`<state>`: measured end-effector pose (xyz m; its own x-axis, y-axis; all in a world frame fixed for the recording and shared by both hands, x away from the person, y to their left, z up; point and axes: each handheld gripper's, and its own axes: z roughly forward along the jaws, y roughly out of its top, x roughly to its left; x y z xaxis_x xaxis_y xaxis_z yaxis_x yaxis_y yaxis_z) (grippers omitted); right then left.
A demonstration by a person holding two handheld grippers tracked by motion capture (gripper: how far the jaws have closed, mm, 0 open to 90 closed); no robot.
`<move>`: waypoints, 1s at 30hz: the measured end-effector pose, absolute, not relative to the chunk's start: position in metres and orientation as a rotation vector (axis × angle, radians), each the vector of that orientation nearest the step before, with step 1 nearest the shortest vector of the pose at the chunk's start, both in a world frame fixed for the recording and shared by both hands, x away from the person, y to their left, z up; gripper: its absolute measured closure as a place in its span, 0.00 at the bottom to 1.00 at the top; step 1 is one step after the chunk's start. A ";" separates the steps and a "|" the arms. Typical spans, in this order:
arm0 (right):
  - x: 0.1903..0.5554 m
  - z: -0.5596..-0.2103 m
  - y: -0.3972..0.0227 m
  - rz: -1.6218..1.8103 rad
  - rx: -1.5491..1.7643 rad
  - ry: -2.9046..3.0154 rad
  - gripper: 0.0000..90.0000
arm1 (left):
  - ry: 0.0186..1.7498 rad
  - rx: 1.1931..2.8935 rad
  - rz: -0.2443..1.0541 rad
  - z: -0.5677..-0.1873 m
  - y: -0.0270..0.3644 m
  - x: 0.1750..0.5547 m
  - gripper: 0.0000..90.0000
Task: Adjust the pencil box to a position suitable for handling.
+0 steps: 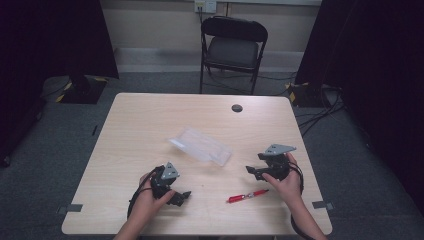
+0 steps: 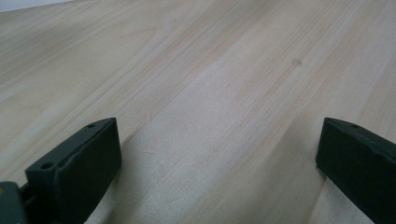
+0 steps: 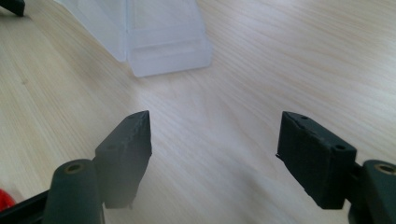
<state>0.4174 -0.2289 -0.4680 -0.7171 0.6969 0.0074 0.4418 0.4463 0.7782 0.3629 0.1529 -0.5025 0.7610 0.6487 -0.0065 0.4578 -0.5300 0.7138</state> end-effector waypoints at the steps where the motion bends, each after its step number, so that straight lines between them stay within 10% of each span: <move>1: 0.419 -0.467 -0.223 1.153 0.964 2.392 0.29 | 0.822 2.225 0.337 -0.503 0.153 0.363 0.00; 30: 0.431 -0.472 -0.160 1.235 0.872 2.504 0.59 | 0.822 2.227 0.337 -0.502 0.153 0.363 0.00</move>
<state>0.4309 -0.1604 -0.4721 -0.8012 0.5949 0.0648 0.4136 0.4722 0.7784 0.3629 0.1530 -0.5024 0.7618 0.6477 -0.0054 0.4573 -0.5319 0.7127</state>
